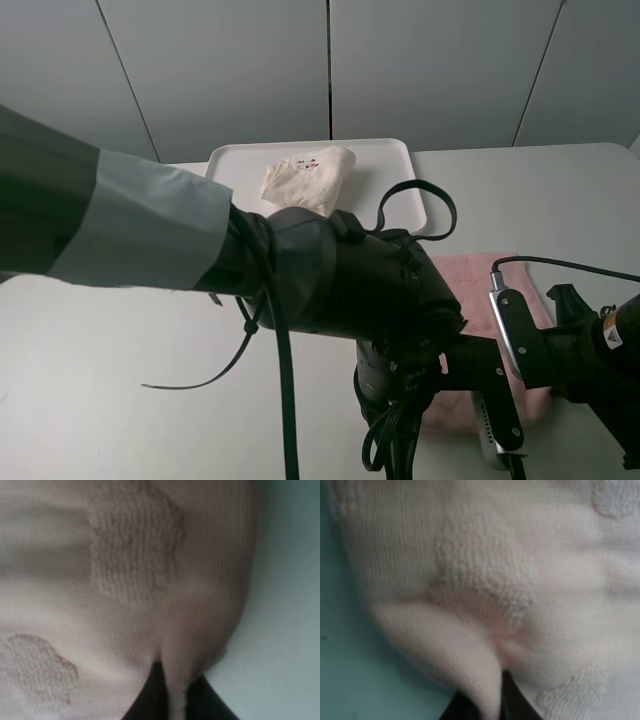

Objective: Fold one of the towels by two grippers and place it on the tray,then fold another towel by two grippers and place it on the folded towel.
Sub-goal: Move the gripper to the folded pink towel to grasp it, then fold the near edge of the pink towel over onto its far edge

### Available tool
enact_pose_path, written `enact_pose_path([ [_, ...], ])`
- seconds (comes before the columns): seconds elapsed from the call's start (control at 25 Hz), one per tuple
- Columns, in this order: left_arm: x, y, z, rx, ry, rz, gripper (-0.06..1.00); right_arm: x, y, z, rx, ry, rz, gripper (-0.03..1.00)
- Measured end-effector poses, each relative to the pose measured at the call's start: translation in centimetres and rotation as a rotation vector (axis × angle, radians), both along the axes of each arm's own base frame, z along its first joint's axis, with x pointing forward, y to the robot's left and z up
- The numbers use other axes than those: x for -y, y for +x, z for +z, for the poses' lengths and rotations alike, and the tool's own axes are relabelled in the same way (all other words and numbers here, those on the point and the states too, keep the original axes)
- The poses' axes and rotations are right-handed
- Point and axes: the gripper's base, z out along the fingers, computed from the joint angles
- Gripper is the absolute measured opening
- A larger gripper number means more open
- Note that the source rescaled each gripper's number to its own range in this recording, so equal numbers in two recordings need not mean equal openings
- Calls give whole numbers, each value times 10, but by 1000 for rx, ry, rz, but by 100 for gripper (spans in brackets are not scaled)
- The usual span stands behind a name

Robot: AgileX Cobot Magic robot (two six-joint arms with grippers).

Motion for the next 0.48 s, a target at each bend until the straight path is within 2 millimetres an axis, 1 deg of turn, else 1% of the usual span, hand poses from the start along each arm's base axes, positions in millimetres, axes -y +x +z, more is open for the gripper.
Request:
enact_pose_path([
  [0.24,0,0,1,3,-3,22,1,-1,0,3,16,27,-50,2],
  [0.48,0,3,3,30,-8,46,0,1,-7,20,34,42,-111,2],
])
